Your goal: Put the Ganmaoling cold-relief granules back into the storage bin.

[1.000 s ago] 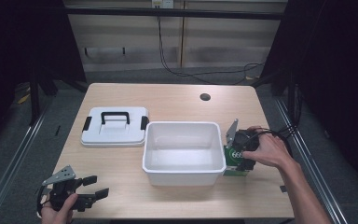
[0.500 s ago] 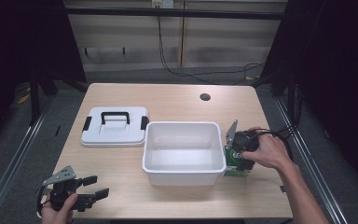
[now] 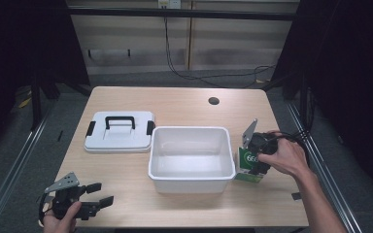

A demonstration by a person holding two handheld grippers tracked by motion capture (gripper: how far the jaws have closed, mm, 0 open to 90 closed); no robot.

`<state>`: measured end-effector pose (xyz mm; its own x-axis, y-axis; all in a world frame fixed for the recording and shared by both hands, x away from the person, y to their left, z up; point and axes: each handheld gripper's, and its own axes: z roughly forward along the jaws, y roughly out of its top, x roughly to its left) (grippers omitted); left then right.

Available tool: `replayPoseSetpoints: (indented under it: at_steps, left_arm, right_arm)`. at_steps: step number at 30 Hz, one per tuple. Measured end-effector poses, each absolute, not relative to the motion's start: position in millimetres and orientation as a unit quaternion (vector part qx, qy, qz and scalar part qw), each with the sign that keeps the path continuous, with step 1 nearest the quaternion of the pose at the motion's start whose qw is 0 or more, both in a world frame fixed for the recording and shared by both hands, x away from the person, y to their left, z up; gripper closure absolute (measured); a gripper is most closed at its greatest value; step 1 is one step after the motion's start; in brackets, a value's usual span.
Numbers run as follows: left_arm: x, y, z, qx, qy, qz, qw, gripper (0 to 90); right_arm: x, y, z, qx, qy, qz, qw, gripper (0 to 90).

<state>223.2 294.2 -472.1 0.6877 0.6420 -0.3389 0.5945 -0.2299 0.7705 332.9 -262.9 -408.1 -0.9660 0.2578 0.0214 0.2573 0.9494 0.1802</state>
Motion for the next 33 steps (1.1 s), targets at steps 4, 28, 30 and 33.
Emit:
replayPoseSetpoints:
  at_steps: [4, 28, 30, 33]
  left_arm:
    - [223, 294, -472, 0.784, 0.394, 0.024, 0.479, 20.5]
    - [223, 294, -472, 0.784, 0.394, 0.024, 0.479, 20.4]
    - [223, 294, -472, 0.784, 0.395, 0.023, 0.479, 20.5]
    - [223, 294, -472, 0.784, 0.394, 0.023, 0.479, 20.4]
  right_arm:
    - [332, -267, -405, 0.141, 0.984, 0.106, -0.005, 15.8]
    - [317, -298, -385, 0.178, 0.969, 0.172, 0.003, 15.8]
    - [316, -300, -386, 0.182, 0.966, 0.181, 0.000, 15.8]
    - [314, -305, -386, 0.185, 0.962, 0.199, 0.000, 15.8]
